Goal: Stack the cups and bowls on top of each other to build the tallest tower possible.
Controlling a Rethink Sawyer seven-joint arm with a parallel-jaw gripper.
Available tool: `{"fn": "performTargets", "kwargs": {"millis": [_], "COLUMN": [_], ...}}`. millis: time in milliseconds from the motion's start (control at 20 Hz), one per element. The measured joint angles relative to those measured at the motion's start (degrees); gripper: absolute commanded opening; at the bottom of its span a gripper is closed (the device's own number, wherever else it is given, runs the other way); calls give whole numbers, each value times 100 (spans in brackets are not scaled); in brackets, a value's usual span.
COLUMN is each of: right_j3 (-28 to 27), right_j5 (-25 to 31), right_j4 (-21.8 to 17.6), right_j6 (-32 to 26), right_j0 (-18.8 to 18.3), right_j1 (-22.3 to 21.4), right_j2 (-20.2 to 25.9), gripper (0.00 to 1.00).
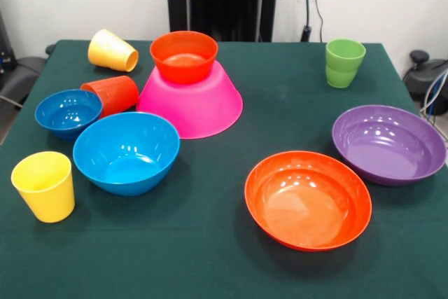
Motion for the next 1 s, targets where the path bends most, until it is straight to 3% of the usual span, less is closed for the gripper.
{"fn": "performTargets", "kwargs": {"millis": [1000], "right_j3": [-706], "right_j5": [627], "right_j4": [234], "right_j6": [0], "right_j0": [-199], "right_j1": [799], "right_j2": [11], "gripper": [100]}}
